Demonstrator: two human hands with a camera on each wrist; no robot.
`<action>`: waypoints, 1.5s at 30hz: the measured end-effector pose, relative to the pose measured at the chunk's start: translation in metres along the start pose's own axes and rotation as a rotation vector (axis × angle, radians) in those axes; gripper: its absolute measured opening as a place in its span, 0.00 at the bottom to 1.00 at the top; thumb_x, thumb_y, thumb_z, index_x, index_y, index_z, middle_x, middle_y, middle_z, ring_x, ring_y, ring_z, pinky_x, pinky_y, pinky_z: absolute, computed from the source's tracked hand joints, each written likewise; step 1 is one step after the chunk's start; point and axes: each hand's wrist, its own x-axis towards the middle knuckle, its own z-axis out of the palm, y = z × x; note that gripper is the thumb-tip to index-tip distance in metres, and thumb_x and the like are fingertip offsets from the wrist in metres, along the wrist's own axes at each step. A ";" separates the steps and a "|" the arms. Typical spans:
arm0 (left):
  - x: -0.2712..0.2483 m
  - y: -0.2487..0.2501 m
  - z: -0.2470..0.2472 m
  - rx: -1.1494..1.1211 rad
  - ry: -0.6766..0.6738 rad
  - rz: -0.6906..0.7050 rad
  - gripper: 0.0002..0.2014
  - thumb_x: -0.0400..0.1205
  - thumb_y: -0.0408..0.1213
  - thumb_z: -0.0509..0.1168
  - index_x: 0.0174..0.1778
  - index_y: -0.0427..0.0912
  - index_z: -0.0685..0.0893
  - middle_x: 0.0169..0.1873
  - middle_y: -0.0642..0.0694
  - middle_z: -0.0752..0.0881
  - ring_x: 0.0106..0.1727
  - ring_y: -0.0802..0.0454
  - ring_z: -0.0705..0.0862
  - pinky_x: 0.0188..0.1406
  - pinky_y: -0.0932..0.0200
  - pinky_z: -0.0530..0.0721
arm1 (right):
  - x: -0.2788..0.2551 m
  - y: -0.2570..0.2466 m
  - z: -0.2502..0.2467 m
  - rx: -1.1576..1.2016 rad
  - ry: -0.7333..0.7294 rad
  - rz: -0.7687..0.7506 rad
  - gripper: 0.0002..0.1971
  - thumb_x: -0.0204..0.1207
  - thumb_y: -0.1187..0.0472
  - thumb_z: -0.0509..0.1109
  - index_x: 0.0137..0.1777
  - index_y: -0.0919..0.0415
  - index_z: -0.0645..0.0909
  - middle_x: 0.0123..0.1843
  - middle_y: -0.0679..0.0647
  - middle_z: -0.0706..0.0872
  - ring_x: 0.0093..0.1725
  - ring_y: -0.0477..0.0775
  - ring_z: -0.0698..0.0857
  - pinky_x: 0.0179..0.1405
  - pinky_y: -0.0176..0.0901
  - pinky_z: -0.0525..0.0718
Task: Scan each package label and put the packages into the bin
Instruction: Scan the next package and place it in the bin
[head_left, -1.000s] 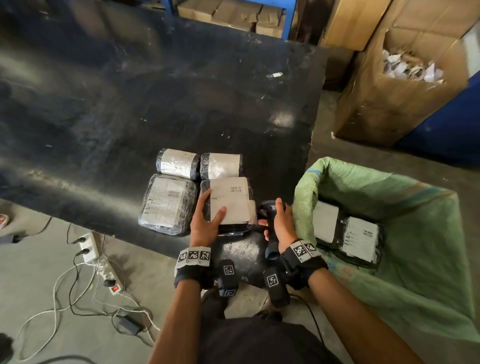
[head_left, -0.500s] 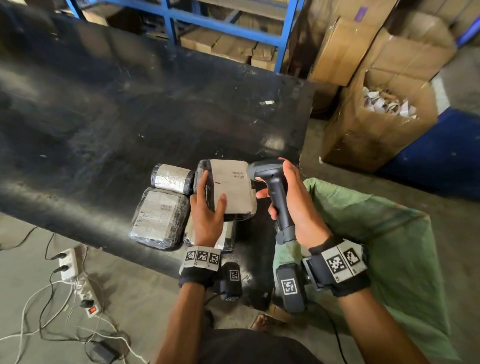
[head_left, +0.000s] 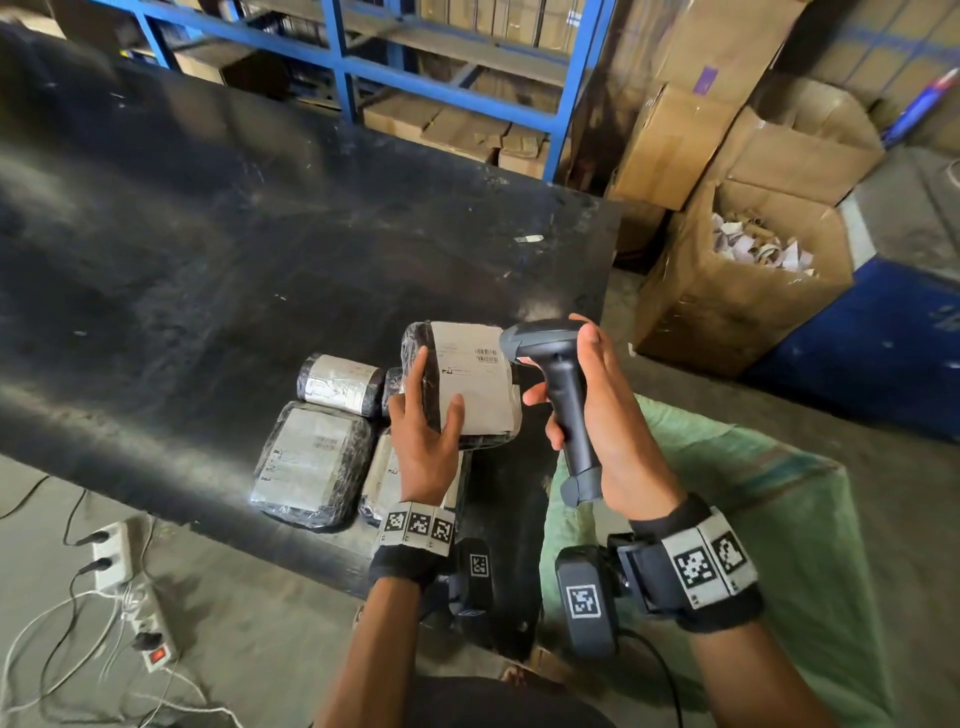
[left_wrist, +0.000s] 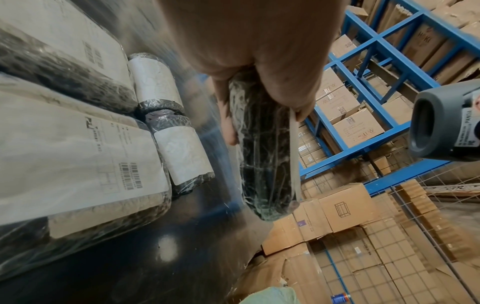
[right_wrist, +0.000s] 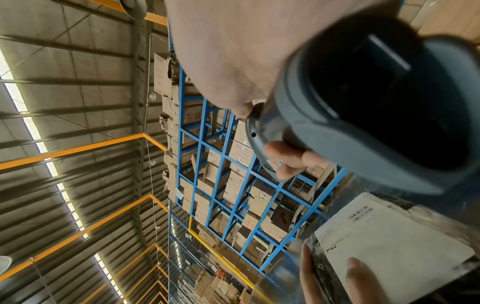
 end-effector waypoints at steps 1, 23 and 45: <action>0.001 0.000 0.000 -0.004 -0.003 0.000 0.33 0.85 0.36 0.70 0.86 0.47 0.67 0.71 0.40 0.78 0.57 0.69 0.70 0.59 0.91 0.60 | 0.001 0.000 0.000 0.001 0.001 0.000 0.20 0.87 0.43 0.51 0.76 0.45 0.65 0.63 0.59 0.86 0.41 0.56 0.86 0.16 0.39 0.76; 0.025 -0.043 -0.060 0.058 0.032 -0.128 0.34 0.85 0.37 0.69 0.86 0.53 0.65 0.72 0.39 0.77 0.70 0.50 0.75 0.69 0.58 0.75 | 0.028 0.199 0.009 -0.253 0.331 0.475 0.23 0.85 0.41 0.54 0.76 0.48 0.66 0.61 0.54 0.86 0.36 0.52 0.90 0.15 0.37 0.75; 0.041 -0.039 -0.035 -0.085 -0.256 -0.098 0.34 0.82 0.52 0.68 0.85 0.63 0.64 0.78 0.50 0.77 0.78 0.50 0.77 0.74 0.35 0.80 | 0.027 0.166 0.003 -0.415 0.313 0.056 0.27 0.87 0.48 0.55 0.84 0.40 0.56 0.77 0.58 0.73 0.72 0.52 0.76 0.64 0.35 0.76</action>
